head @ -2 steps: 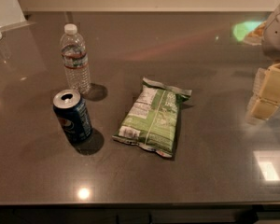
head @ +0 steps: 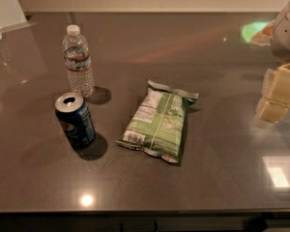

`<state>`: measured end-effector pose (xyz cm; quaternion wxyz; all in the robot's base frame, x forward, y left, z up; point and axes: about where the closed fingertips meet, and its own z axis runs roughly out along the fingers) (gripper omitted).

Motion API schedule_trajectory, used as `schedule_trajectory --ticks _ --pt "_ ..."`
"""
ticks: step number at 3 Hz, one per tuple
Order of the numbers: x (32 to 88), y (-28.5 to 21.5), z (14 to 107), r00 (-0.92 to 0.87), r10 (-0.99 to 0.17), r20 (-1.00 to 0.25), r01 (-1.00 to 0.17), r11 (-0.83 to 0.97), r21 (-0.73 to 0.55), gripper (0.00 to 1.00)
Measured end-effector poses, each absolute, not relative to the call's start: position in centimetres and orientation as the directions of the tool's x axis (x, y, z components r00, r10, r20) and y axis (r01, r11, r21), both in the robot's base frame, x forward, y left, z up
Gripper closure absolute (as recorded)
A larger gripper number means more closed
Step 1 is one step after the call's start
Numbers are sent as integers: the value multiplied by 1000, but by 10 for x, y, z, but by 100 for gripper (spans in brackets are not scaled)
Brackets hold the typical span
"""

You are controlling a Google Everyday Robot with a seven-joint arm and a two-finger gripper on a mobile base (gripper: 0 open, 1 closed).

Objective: Pick pepsi can

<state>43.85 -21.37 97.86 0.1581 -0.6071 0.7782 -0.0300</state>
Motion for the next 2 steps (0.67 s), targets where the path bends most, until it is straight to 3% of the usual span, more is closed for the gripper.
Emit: schedule_trajectory --ticks 2 --pt "441 -161 974 -100 -960 -260 -969 153 -195 0"
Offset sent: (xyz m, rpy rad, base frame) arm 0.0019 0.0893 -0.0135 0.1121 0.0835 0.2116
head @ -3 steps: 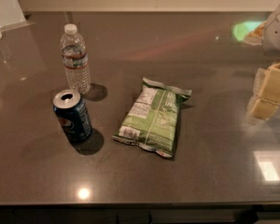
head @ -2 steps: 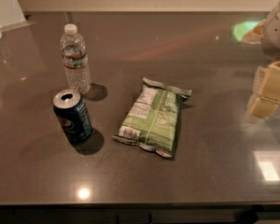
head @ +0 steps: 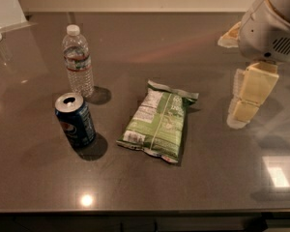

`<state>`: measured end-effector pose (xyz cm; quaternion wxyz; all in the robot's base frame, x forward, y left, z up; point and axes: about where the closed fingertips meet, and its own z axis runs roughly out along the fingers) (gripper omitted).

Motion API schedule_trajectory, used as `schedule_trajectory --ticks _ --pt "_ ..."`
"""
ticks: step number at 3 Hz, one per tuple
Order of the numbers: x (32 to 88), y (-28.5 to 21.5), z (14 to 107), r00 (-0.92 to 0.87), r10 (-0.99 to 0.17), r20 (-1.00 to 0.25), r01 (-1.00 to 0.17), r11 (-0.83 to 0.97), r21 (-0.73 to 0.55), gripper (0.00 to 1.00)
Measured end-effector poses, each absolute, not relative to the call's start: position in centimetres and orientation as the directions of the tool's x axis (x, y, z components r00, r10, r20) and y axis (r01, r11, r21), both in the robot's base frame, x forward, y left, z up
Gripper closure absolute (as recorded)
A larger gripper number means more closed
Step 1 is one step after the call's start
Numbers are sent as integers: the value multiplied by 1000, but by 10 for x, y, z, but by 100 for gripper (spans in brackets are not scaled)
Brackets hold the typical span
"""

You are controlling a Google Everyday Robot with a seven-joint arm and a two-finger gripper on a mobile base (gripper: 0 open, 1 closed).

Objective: Pick pepsi can

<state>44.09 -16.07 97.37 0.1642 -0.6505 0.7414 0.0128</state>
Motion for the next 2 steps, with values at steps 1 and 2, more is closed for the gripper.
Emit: schedule_trajectory --ticks 1,2 --pt "444 -113 963 -28 -943 -333 -983 87 -163 0" --pt "446 -75 949 12 -917 -399 -988 51 -147 0"
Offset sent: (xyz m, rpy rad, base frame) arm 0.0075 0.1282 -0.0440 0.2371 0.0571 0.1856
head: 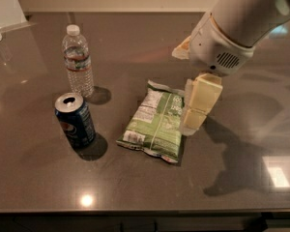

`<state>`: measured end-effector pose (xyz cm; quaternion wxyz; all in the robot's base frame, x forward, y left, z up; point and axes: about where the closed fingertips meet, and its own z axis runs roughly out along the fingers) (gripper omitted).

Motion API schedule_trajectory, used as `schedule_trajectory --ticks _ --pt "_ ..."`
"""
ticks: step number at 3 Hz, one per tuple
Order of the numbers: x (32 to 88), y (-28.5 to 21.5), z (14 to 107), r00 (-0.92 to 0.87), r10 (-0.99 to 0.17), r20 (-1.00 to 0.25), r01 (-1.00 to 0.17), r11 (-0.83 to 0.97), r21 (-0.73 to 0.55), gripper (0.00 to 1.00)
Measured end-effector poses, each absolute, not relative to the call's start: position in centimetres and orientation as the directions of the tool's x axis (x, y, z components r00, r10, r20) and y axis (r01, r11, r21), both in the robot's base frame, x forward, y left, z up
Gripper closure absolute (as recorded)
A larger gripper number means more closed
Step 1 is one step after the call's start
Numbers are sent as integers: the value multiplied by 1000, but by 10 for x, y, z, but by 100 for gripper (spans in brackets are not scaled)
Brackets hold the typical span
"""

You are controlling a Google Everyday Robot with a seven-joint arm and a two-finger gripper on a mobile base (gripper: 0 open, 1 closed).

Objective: Pick pepsi can

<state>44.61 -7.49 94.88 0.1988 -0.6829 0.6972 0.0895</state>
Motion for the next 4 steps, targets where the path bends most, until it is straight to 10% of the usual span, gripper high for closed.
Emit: schedule_trajectory --ticks 4 --pt "449 67 901 94 -757 -646 -995 -66 -69 0"
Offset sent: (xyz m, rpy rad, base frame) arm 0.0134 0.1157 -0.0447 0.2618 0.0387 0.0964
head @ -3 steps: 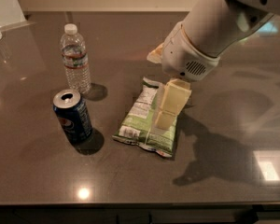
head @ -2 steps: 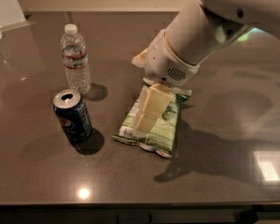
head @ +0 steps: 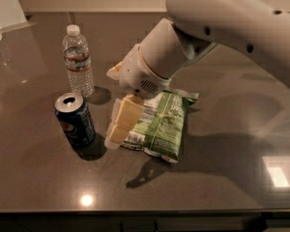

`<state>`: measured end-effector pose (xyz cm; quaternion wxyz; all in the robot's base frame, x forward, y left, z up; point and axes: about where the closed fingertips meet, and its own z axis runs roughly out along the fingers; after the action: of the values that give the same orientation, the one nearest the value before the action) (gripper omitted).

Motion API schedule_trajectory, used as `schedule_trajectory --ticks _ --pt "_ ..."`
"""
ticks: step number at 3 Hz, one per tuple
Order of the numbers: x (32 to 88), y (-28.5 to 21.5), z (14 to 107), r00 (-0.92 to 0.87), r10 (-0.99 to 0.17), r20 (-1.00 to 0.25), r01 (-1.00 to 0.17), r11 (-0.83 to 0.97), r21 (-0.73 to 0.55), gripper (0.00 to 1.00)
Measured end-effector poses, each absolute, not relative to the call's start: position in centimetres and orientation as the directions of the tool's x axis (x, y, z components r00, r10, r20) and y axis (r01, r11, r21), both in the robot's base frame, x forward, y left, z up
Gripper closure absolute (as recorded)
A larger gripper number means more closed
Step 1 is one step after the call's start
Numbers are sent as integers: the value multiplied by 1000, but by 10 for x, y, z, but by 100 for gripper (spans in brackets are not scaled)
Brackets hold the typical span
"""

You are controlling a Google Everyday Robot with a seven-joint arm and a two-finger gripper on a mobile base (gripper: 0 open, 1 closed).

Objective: Pick pepsi can

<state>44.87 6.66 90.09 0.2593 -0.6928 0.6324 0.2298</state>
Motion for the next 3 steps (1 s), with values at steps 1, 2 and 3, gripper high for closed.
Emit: schedule_trajectory --ticks 1,2,3 --pt "442 96 891 103 -726 -680 -993 -117 -25 0" --pt "442 116 886 116 -697 -708 -989 -146 -18 0" --pt "449 129 888 127 -677 -725 -988 -149 -34 18"
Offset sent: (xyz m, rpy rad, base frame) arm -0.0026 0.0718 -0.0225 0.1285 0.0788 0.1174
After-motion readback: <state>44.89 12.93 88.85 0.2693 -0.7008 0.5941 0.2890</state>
